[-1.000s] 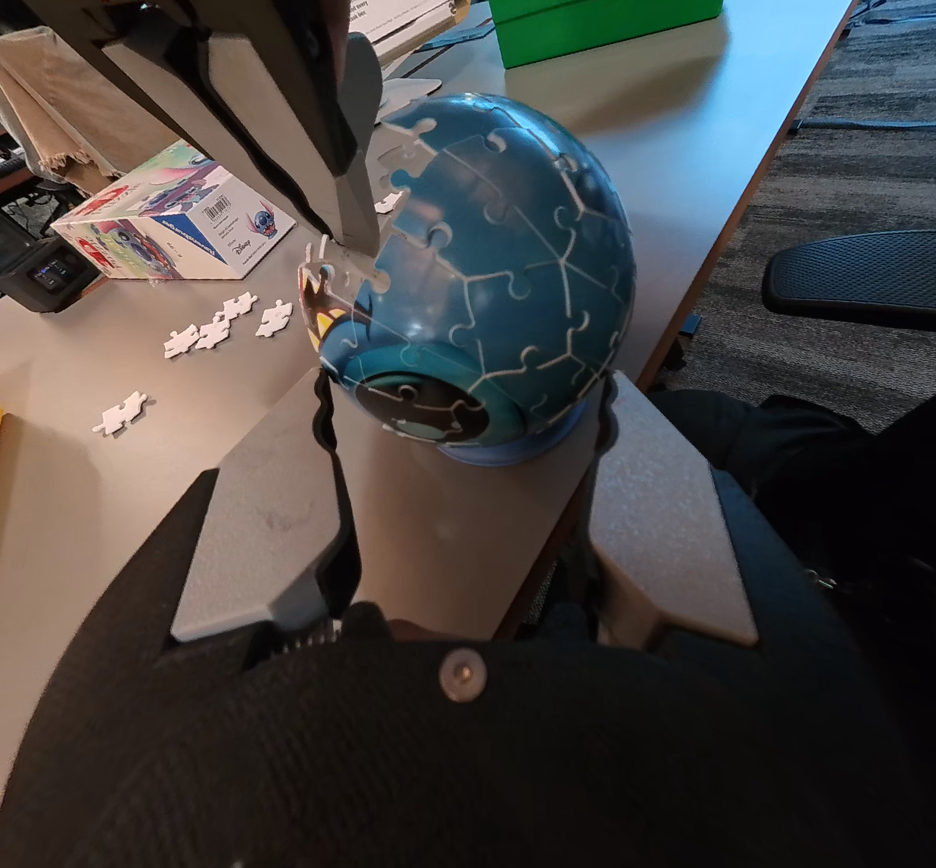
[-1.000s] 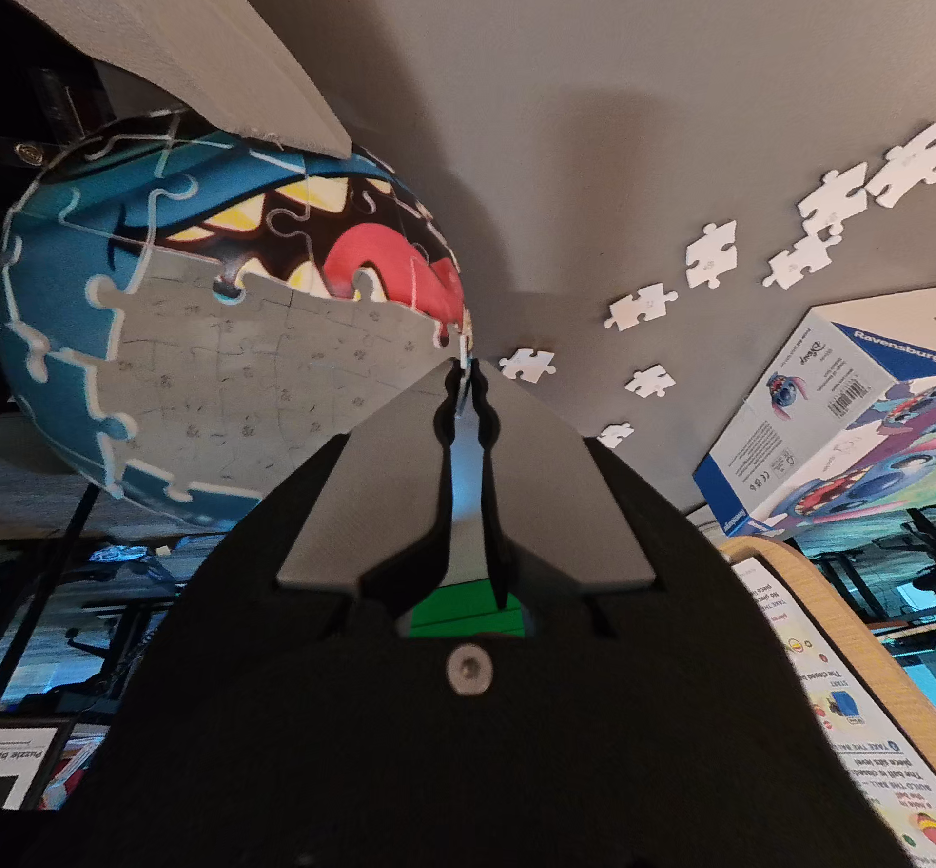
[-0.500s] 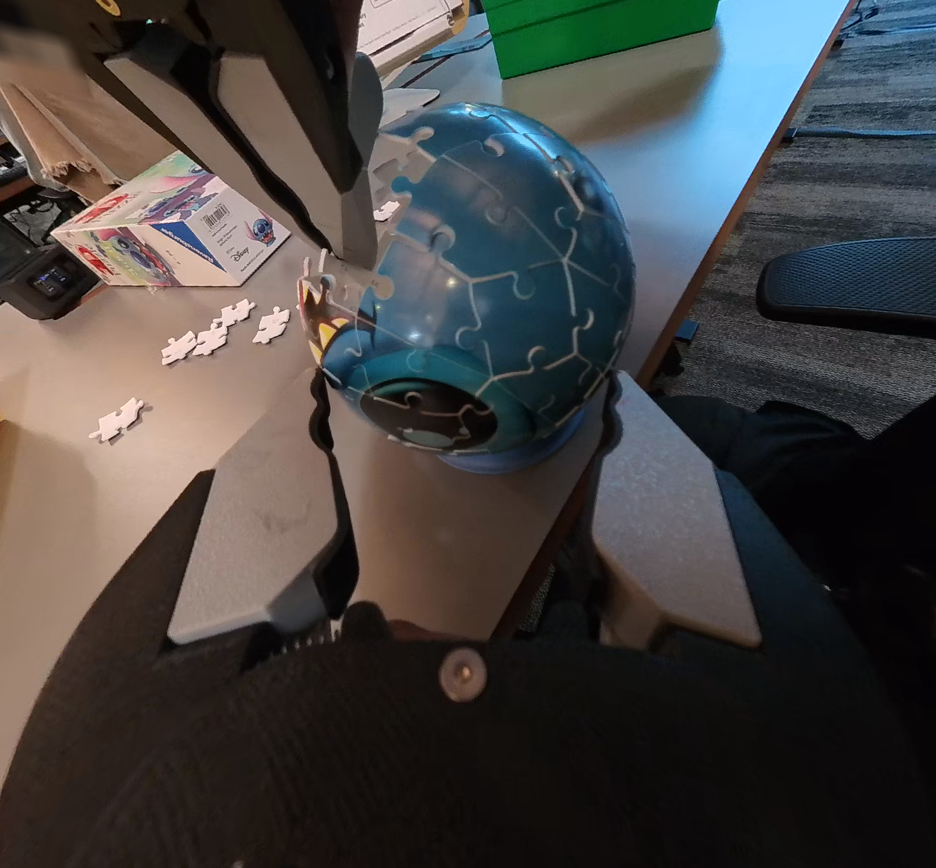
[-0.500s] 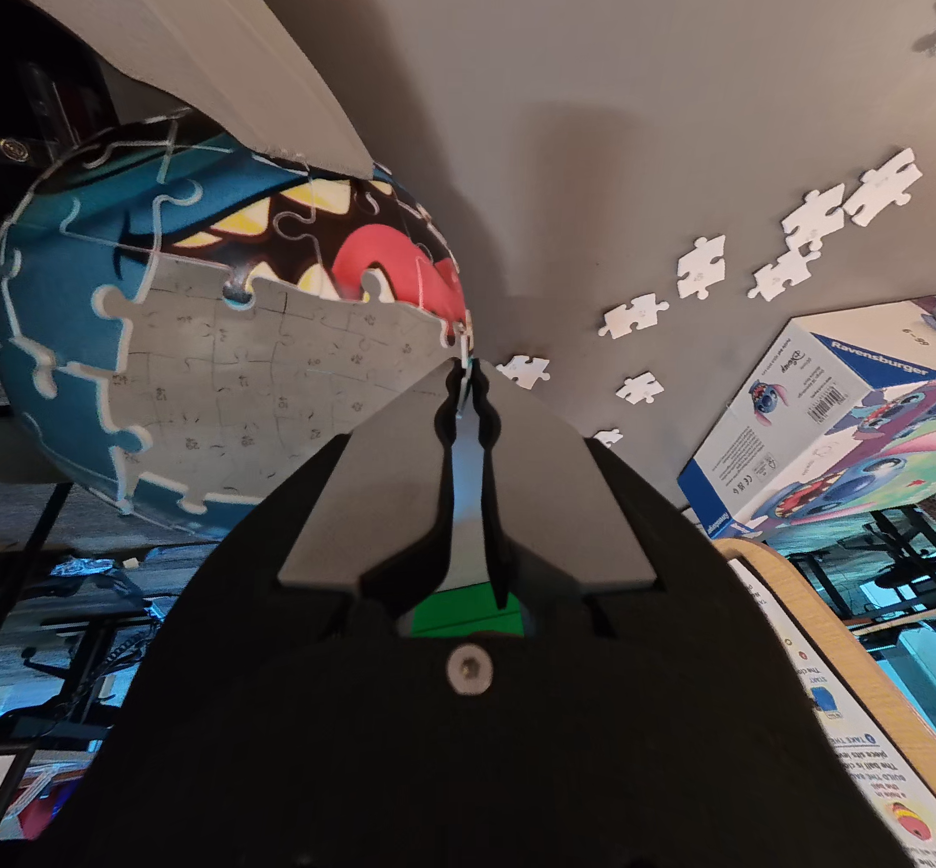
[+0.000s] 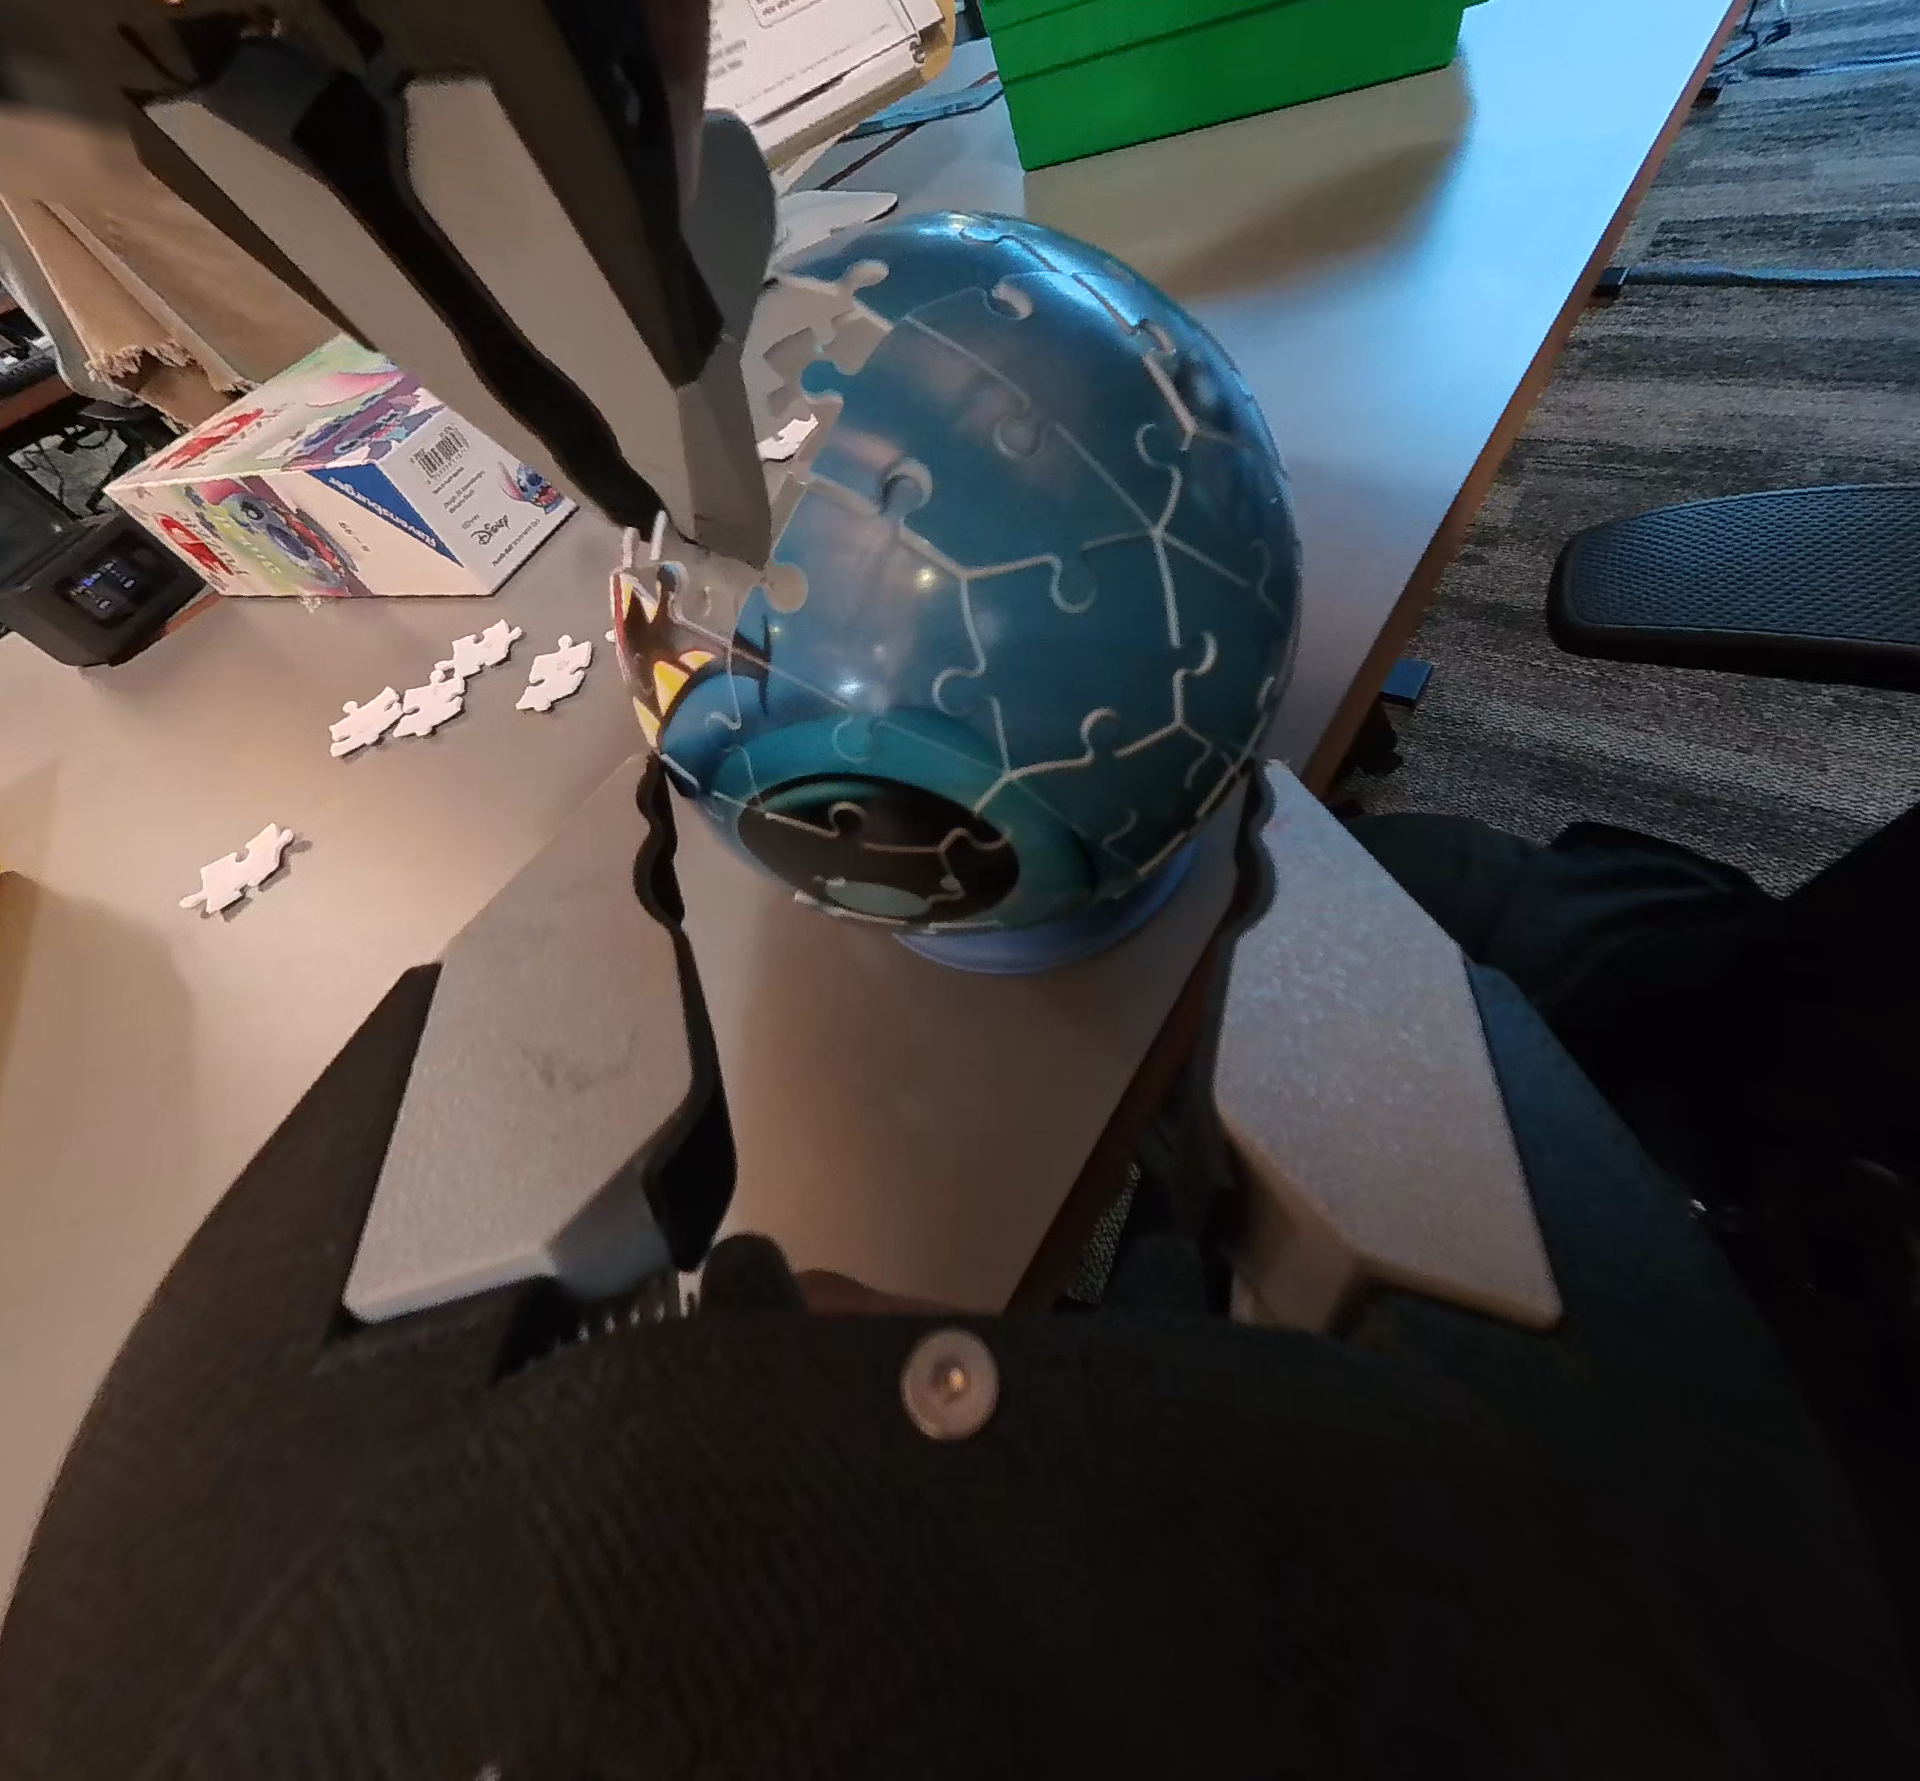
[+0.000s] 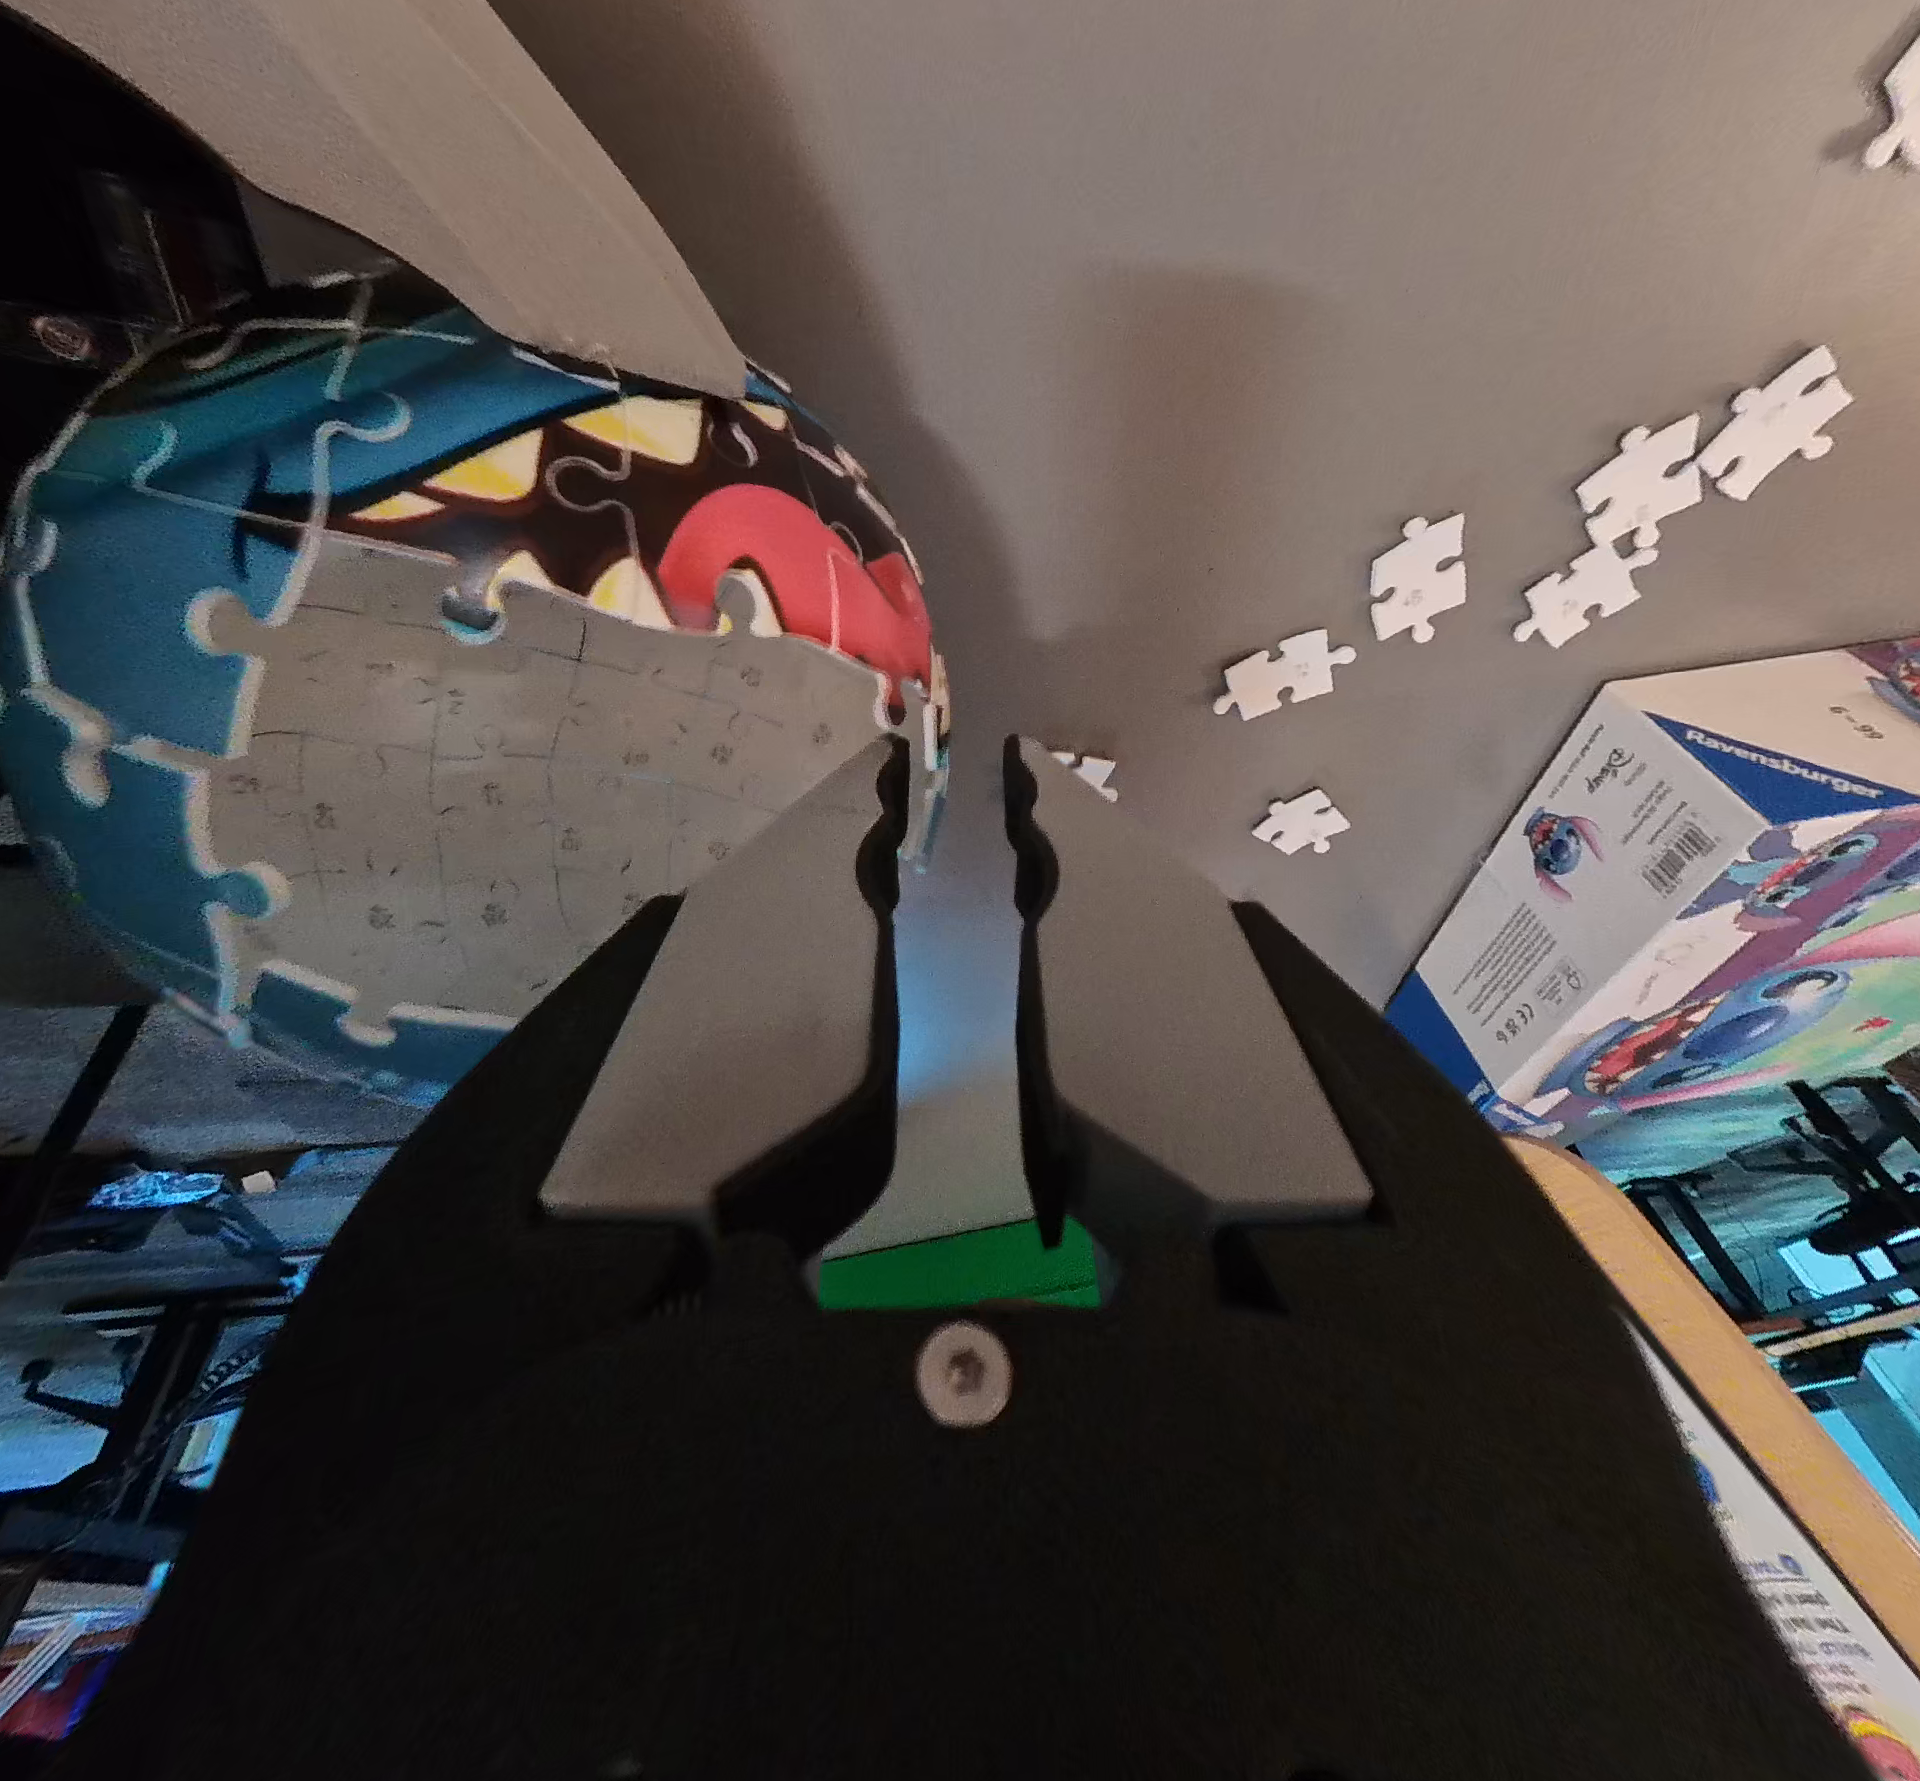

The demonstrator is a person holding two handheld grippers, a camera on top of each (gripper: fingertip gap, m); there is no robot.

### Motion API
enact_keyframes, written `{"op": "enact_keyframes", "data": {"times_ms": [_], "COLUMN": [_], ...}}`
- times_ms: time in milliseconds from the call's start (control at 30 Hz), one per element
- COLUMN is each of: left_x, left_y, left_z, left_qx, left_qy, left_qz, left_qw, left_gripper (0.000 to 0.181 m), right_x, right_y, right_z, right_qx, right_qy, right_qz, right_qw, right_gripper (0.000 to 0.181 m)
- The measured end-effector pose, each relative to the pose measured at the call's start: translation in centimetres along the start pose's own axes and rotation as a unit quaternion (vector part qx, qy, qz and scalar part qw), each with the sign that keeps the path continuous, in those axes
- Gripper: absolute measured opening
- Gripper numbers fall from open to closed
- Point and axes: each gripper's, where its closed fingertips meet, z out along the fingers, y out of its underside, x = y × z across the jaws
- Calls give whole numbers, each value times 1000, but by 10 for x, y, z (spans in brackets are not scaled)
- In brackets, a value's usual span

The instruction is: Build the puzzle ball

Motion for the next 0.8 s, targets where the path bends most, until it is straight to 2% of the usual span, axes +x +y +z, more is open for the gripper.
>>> {"op": "enact_keyframes", "data": {"times_ms": [200, 800], "left_x": [0, -1], "left_y": [0, 0], "left_z": [0, 0], "left_qx": [0, 1], "left_qy": [0, -2], "left_qz": [-1, 0], "left_qw": [1000, 1000], "left_gripper": [106, 106], "right_x": [-3, -3], "right_y": [-10, -12], "right_z": [-4, 1], "right_qx": [19, 28], "right_qy": [-7, 12], "right_qz": [-15, -32], "right_qw": [1000, 999], "right_gripper": [8, 1]}}
